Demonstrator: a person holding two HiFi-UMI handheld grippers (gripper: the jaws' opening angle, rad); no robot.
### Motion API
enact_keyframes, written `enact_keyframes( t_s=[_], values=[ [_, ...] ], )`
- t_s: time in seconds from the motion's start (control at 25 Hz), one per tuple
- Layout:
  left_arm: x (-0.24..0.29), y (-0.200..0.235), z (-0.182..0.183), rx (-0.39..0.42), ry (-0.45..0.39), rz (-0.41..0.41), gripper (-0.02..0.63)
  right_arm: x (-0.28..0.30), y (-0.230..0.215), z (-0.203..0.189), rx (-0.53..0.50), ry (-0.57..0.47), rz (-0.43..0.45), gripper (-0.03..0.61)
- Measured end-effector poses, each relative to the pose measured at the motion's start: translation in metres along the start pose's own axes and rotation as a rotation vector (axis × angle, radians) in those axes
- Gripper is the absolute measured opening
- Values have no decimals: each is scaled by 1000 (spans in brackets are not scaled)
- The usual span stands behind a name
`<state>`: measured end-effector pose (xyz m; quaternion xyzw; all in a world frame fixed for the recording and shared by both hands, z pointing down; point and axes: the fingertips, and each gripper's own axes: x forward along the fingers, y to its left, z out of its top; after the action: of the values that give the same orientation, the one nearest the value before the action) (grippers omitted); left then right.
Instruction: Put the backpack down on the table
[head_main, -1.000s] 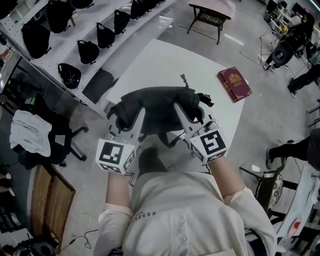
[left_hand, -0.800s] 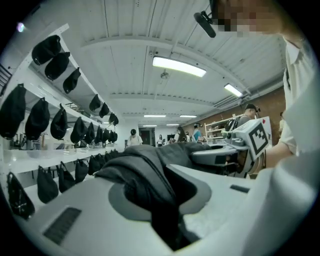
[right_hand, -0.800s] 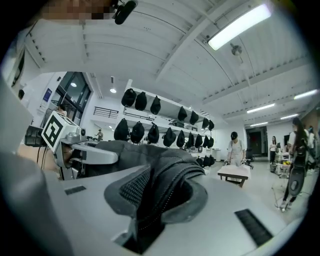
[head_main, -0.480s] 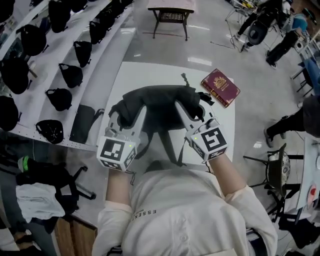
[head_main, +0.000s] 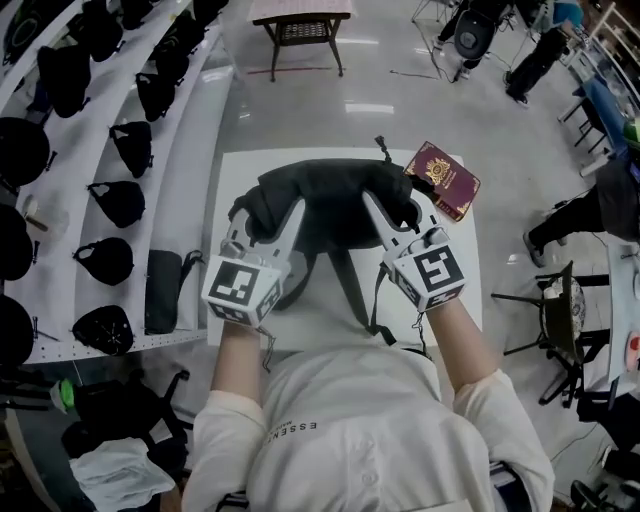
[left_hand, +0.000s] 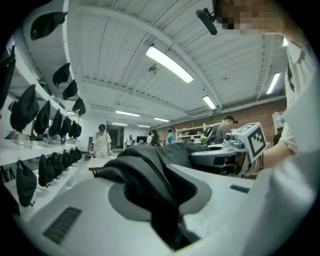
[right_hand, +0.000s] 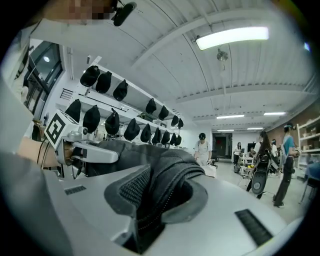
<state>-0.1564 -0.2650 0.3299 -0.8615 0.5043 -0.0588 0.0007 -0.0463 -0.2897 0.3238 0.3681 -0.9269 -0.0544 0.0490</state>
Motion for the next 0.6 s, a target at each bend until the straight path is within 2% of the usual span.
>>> enact_keyframes(
  t_s=[0.2,0.32,0.6],
  values=[
    [28,32,-4,-22,-27,-56,87,34,-14,1,-29,10,-32,94],
    [46,47,-8,-14,-30,-77,87,52,-26,-6,-11,14,-55,93],
    [83,73,-32,-5,-32,-76,87,88,-50,-36,8,10,-74,94]
  ],
)
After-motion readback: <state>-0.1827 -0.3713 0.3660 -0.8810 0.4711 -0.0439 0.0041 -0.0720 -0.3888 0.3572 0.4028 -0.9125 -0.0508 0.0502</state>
